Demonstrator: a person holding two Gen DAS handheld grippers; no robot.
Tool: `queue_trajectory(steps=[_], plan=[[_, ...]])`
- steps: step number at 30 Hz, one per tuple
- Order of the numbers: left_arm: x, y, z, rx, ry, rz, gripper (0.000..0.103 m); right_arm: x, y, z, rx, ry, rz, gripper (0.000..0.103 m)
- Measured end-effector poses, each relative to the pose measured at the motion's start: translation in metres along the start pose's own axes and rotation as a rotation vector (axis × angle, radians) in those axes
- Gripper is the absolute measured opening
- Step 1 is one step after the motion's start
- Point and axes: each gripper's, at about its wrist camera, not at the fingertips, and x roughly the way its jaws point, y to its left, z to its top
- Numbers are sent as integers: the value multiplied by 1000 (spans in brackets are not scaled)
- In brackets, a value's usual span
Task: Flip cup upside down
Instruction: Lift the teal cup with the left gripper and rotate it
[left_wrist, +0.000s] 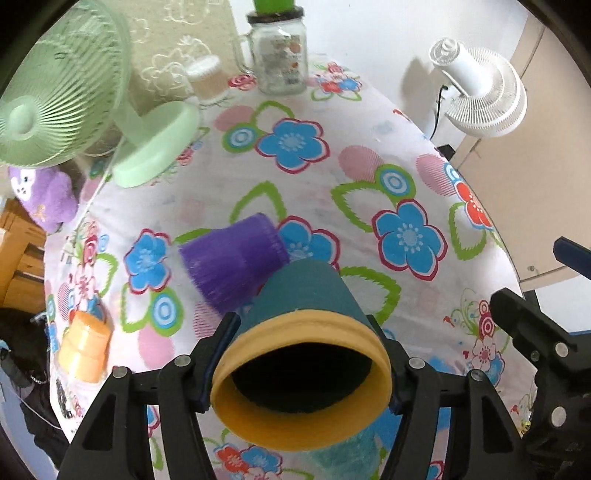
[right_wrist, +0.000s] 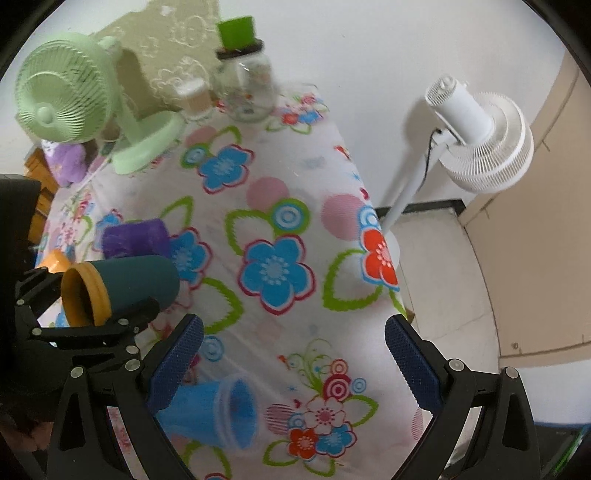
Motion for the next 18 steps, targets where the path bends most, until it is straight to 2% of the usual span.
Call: queue_trajectory(steps=[10, 18], plan=[[-41, 50, -35, -87, -65, 45, 67, -25, 50, -1, -81, -38, 38, 100], [-31, 105, -85, -197, -35, 69, 67, -20, 110, -6, -167, -31, 78, 100]])
